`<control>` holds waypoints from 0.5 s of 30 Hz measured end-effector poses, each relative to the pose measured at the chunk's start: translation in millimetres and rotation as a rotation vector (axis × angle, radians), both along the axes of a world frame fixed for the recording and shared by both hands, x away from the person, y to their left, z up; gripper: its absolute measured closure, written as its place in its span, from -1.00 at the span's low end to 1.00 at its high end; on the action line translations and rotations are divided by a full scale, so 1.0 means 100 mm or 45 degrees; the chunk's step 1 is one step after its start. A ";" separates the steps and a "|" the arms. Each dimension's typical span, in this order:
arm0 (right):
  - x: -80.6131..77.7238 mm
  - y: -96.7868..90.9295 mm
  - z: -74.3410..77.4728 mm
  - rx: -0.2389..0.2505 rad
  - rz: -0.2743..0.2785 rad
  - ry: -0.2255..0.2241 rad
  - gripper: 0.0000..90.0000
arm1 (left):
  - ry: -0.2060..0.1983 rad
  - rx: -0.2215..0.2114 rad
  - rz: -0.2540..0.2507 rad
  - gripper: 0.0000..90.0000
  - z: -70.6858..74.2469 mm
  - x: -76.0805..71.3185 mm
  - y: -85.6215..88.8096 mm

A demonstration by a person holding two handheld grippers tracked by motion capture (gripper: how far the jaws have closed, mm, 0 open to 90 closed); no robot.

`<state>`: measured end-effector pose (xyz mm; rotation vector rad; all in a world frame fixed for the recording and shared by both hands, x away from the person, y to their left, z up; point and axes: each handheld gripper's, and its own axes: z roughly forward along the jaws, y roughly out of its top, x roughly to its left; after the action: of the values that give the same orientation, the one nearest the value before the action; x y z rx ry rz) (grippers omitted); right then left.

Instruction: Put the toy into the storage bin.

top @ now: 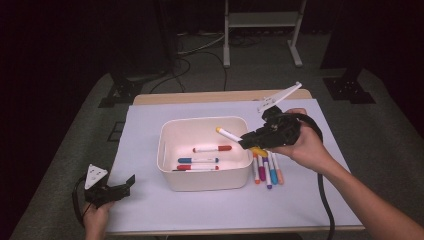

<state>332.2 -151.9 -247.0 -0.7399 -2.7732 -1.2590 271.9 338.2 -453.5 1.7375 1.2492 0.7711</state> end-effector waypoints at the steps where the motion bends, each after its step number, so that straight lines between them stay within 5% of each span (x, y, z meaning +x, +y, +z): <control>1: 0.00 0.03 0.00 0.001 0.008 0.004 0.68 | 0.003 0.001 -0.001 -1.00 0.00 0.00 0.00; 15: 0.10 0.48 -0.14 -0.016 0.155 0.016 0.68 | 0.004 -0.004 -0.002 -1.00 0.00 0.00 0.00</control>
<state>342.5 -103.7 -261.3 -0.5677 -2.7712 -1.2120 272.0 338.7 -453.4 1.7378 1.2504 0.7651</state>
